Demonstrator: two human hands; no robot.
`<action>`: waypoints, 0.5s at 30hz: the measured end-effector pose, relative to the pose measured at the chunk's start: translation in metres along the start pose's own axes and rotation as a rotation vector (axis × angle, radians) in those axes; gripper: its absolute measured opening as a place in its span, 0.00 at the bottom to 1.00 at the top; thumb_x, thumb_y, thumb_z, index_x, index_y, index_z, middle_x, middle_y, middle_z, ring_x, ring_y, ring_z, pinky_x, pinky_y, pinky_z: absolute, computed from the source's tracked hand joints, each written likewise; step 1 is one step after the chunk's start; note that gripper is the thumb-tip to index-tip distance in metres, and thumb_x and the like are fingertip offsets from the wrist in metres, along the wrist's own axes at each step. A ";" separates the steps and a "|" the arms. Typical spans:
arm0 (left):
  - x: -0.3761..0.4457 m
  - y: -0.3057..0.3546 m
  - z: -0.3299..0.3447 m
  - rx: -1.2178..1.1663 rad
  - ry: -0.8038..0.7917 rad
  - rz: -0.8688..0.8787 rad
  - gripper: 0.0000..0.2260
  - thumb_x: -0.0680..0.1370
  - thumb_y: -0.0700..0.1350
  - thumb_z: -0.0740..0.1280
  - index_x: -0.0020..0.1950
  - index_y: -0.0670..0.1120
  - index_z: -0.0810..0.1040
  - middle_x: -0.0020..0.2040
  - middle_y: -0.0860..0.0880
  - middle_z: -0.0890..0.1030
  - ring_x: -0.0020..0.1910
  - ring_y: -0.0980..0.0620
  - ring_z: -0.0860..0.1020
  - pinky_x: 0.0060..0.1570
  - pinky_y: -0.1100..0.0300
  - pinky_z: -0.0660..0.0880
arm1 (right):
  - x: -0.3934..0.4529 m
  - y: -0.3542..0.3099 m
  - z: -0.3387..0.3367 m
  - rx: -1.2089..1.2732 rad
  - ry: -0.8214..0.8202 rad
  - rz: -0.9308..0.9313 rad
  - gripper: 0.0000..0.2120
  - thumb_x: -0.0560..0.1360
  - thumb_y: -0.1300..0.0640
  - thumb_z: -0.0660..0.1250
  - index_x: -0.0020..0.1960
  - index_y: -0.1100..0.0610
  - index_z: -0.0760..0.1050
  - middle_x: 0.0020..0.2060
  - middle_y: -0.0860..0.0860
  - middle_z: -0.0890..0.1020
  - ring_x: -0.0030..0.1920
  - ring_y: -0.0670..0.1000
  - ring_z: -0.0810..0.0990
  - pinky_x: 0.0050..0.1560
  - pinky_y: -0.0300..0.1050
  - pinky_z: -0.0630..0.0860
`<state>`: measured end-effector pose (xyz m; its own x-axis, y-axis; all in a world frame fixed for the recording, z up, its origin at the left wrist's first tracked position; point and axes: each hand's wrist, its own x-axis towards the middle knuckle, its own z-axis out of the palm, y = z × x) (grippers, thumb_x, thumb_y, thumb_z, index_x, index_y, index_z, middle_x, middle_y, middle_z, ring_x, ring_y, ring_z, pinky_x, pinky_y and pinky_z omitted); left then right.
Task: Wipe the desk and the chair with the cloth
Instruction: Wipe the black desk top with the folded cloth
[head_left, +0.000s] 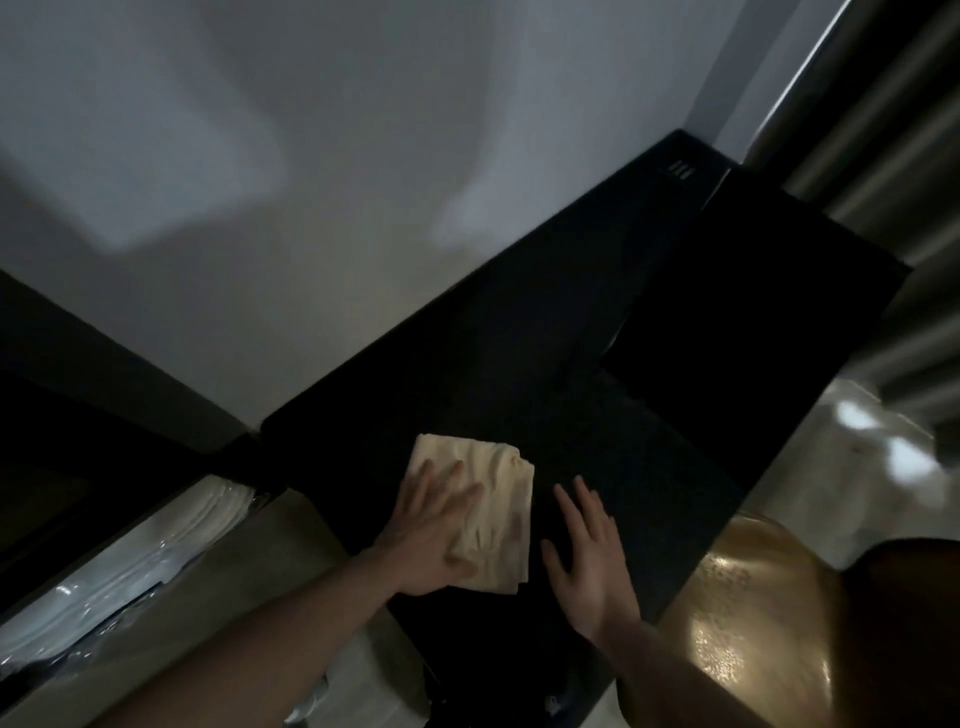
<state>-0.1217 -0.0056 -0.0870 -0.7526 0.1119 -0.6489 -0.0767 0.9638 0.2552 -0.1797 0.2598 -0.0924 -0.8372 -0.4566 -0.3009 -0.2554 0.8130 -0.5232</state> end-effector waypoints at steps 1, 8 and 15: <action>0.006 0.002 0.003 0.024 -0.021 -0.020 0.50 0.75 0.74 0.61 0.80 0.63 0.27 0.80 0.53 0.22 0.76 0.39 0.21 0.77 0.35 0.31 | 0.001 0.010 -0.005 -0.005 0.008 0.046 0.35 0.85 0.42 0.60 0.85 0.38 0.45 0.84 0.40 0.38 0.84 0.47 0.37 0.84 0.54 0.42; 0.037 0.015 -0.003 0.062 -0.121 -0.075 0.52 0.70 0.81 0.54 0.71 0.64 0.16 0.74 0.52 0.15 0.71 0.37 0.15 0.74 0.33 0.26 | 0.011 0.082 -0.040 -0.046 0.088 0.243 0.37 0.84 0.42 0.62 0.86 0.43 0.46 0.85 0.44 0.40 0.84 0.52 0.38 0.84 0.59 0.44; 0.086 0.049 -0.033 0.002 -0.089 -0.127 0.49 0.71 0.82 0.50 0.74 0.63 0.19 0.74 0.52 0.15 0.70 0.39 0.14 0.74 0.36 0.25 | 0.046 0.126 -0.079 -0.069 0.154 0.295 0.34 0.85 0.46 0.61 0.86 0.47 0.50 0.86 0.48 0.44 0.85 0.54 0.41 0.84 0.59 0.44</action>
<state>-0.2115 0.0437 -0.1065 -0.6762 0.0095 -0.7367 -0.1662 0.9722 0.1651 -0.2886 0.3693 -0.1093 -0.9416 -0.1428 -0.3049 -0.0191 0.9268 -0.3751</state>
